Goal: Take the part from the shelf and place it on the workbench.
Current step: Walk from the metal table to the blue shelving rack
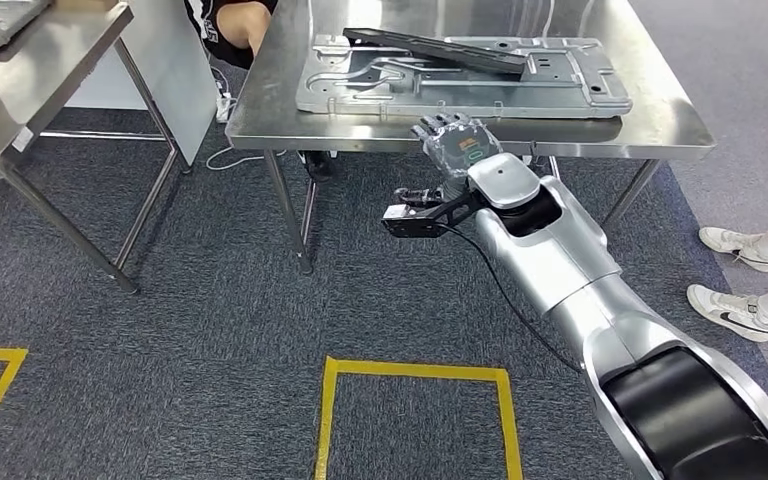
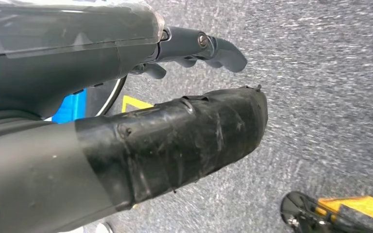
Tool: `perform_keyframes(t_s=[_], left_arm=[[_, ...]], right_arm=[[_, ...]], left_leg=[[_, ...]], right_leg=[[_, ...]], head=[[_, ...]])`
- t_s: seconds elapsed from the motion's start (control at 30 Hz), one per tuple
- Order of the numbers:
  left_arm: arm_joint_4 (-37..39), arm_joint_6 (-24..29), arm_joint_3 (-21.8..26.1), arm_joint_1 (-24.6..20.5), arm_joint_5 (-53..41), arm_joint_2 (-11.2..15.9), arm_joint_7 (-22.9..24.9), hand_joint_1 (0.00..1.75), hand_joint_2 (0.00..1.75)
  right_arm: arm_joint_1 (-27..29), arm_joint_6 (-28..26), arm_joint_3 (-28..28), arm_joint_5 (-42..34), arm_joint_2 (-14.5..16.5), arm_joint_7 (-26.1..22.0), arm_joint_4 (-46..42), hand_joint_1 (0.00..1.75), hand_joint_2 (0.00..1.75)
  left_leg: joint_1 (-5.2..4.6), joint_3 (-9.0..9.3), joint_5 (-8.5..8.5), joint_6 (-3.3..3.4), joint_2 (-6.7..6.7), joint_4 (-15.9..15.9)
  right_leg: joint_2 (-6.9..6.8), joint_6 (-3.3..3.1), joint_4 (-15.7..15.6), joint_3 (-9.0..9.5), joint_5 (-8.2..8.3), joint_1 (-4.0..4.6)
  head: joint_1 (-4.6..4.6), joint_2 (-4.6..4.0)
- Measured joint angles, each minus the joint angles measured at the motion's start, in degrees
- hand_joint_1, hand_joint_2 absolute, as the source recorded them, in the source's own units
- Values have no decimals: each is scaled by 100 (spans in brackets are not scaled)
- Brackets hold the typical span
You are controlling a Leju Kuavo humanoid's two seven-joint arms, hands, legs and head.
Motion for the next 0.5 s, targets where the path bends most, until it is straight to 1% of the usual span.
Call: perform_keyframes(t_s=[0.03, 0.07, 0.1, 0.13, 0.17, 0.27, 0.33, 0.37, 0.4, 0.47, 0.5], left_arm=[[0, 0, 0, 1, 0, 2, 0, 0, 0], [0, 0, 0, 2, 0, 4, 1, 0, 0], [0, 0, 0, 3, 0, 4, 1, 0, 0], [0, 0, 0, 3, 0, 4, 1, 0, 0], [0, 0, 0, 3, 0, 4, 1, 0, 0], [0, 0, 0, 3, 0, 4, 1, 0, 0], [0, 0, 0, 3, 0, -3, 1, 0, 0], [0, 0, 0, 5, 0, -2, 1, 0, 0], [0, 0, 0, 7, 0, -1, 1, 0, 0], [0, 0, 0, 4, 0, 7, 0, 0, 0], [0, 0, 0, 0, 0, 7, -1, 0, 0]], right_arm=[[-4, 0, 0, 0, 3, -1, -1, 0, 0], [-5, 0, 0, 0, 5, -1, -1, 0, 0], [-6, 0, 0, 0, 5, -1, -1, 0, 0], [-4, 0, 0, 0, 5, -1, 0, 0, 0], [-1, 0, 0, 0, 5, -1, 1, 0, 0], [0, 0, 0, 0, 5, -1, 1, 0, 0], [12, 1, 0, 0, 5, -1, 2, 0, 0], [17, 1, 0, 0, 5, -1, 2, 0, 0], [20, 2, 0, 0, 5, -1, 3, 0, 0], [15, 1, 0, 0, 5, -1, 3, 0, 0], [13, 1, 0, 0, 5, -1, 3, 0, 0]], left_leg=[[2, -80, -129, -26, -1, 185], [9, -217, -312, -47, -3, 495], [10, -347, -475, -61, -4, 785], [11, -451, -593, -72, -4, 1016], [12, -508, -649, -77, -3, 1139], [12, -527, -665, -79, -3, 1181], [13, -666, -723, -88, -3, 1467], [15, -555, -527, -82, -2, 1227], [4, -403, -335, -61, -5, 915], [-20, 5, 60, 5, -9, 50], [-31, 32, 36, 38, -12, -11]], right_leg=[[-2, -37, -31, 10, 20, -16], [-5, -60, -44, 14, 31, -18], [-5, -73, -46, 12, 33, -14], [-5, -75, -45, 10, 32, -11], [-5, -76, -44, 9, 32, -8], [-6, -77, -44, 9, 31, -7], [-6, -83, -34, 5, 27, 2], [-4, -76, -14, 7, 10, 6], [0, -58, 9, 0, -7, 16], [7, 1, 53, -8, -39, 31], [8, 33, 56, -12, -41, 39]], head=[[-1, 0], [0, 0], [0, 0], [1, 0], [1, 0], [1, 0], [0, 0], [0, 0], [0, 0], [0, 0], [0, 0]])
